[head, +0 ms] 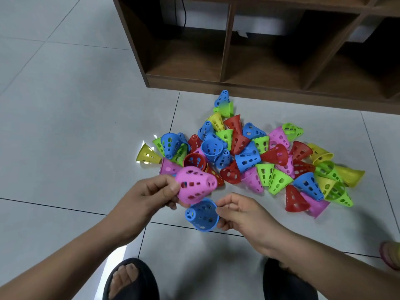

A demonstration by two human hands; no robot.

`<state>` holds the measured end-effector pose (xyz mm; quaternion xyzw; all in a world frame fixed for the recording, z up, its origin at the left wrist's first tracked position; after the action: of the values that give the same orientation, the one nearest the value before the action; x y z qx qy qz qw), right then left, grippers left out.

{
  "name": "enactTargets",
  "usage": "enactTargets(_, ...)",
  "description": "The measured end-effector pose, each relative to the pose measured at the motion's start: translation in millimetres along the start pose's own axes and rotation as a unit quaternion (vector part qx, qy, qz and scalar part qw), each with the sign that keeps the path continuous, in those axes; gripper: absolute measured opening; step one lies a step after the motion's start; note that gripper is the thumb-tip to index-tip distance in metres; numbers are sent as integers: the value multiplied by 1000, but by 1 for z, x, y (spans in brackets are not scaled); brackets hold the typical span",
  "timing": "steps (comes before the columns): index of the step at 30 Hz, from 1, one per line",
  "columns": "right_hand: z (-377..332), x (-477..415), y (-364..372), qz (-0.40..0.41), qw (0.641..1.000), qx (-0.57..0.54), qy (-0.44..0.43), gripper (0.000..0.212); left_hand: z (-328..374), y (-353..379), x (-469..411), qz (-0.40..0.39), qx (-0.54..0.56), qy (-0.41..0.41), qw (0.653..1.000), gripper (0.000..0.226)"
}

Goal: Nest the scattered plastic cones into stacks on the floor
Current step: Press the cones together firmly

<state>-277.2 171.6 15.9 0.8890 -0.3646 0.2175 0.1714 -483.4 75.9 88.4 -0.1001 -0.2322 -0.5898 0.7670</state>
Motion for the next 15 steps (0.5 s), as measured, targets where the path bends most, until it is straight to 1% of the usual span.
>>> enactTargets(2, 6, -4, -2, 12, 1000, 3, 11, 4, -11, 7, -1, -26, -46, -25, 998, 30)
enactTargets(4, 10, -7, -6, 22, 1000, 17, 14, 5, -26, 9, -2, -42, -76, -56, 995, 31)
enactTargets(7, 13, -9, -10, 24, 999, 27, 14, 12, -44, 9, -2, -49, -82, -87, 992, 34)
enactTargets(10, 18, -9, -7, -3, 999, 40, 30, 17, -54, 11, -1, -76, -81, -96, 989, 35)
enactTargets(12, 21, -9, -6, -10, 998, 48, 40, 16, -60, 9, -3, -80, -89, -101, 988, 39)
enactTargets(15, 22, -13, -15, 17, 996, 76, 39, 9, -72, 2, -9, -80, -116, -123, 982, 37)
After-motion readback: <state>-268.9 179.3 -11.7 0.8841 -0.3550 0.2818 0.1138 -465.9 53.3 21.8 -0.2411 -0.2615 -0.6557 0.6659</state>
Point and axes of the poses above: each hand's wrist, its own x-axis away from the middle knuckle, its own y-axis out of the palm, z = x × y, the point moved 8 cm from there along -x, towards the middle knuckle, and after that the axes turned 9 degrees about -y, right-handed, at the moved point
